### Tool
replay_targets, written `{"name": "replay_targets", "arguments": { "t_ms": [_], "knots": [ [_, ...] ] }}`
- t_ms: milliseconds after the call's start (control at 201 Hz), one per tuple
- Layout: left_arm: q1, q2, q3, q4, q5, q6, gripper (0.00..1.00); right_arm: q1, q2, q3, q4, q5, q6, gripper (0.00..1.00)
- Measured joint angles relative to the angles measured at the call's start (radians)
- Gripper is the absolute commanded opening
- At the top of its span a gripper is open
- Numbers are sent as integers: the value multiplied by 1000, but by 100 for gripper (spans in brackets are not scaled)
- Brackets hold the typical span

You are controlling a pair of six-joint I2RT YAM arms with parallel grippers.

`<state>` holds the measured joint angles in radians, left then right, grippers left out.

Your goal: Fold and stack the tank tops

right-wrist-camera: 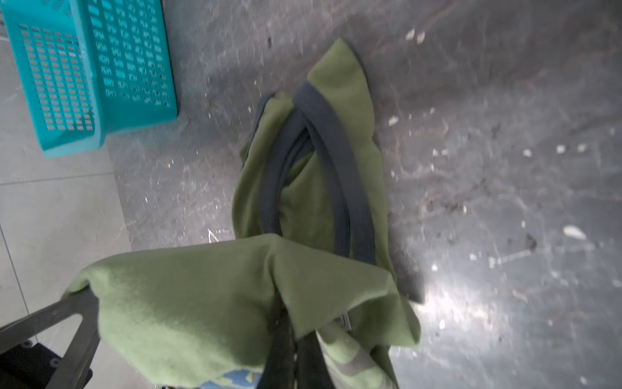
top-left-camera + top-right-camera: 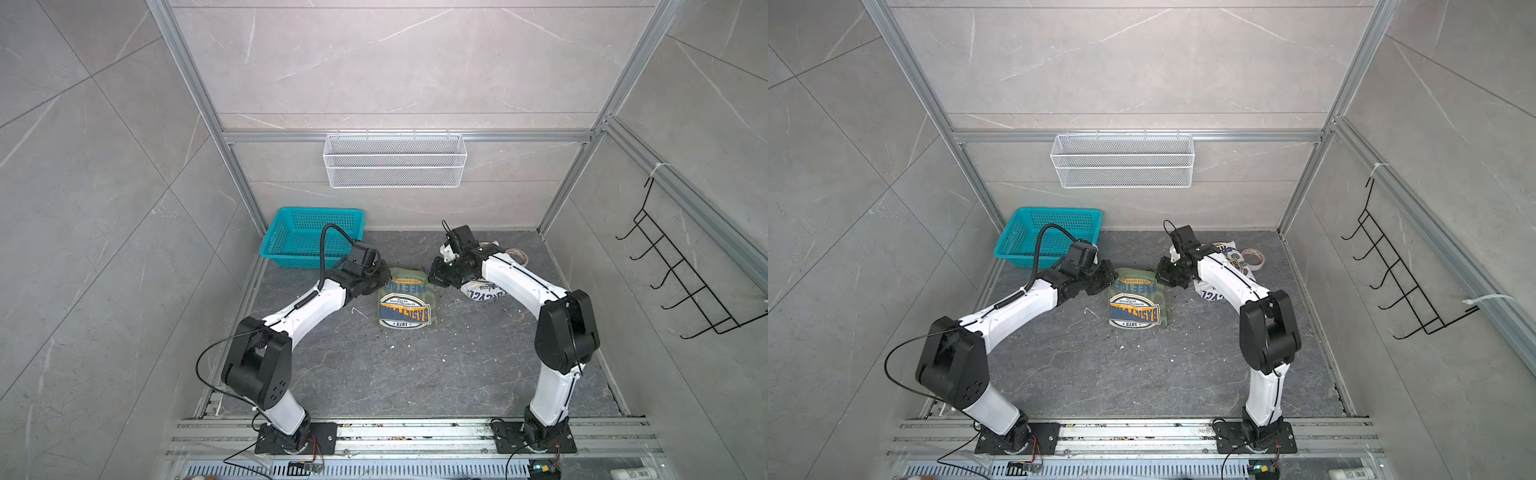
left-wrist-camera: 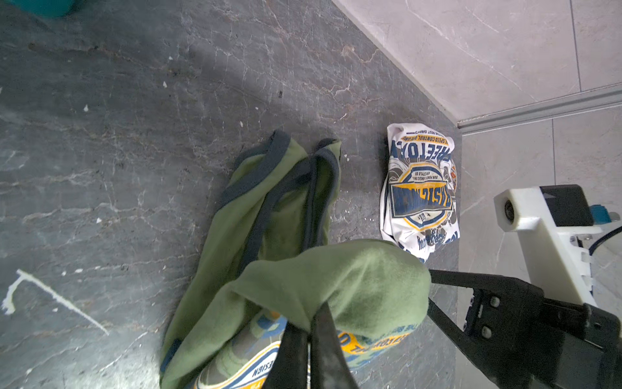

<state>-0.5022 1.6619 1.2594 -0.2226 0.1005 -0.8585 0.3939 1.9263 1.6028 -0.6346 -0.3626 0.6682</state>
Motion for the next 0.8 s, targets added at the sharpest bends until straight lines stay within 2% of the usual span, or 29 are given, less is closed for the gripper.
{"name": "replay_targets", "arguments": {
  "t_ms": [169,393,448,567,652,727,801],
  "knots": [
    [35,116,102,41,43,16,1,-26,90,109,-2,-12,-8,0],
    [74,294,228,77,108,31,7,-57,222,235,-5,-21,-11,2],
    [84,332,256,82,121,35,11,-64,247,256,-8,-16,-11,9],
    [98,414,331,90,148,49,27,-79,306,322,-33,5,-31,36],
    [110,460,399,82,167,64,36,-86,338,378,-53,29,-39,51],
    [122,482,457,54,168,85,41,-89,348,425,-82,48,-67,58],
    [133,476,486,19,164,109,44,-89,348,465,-110,72,-95,60]
  ]
}}
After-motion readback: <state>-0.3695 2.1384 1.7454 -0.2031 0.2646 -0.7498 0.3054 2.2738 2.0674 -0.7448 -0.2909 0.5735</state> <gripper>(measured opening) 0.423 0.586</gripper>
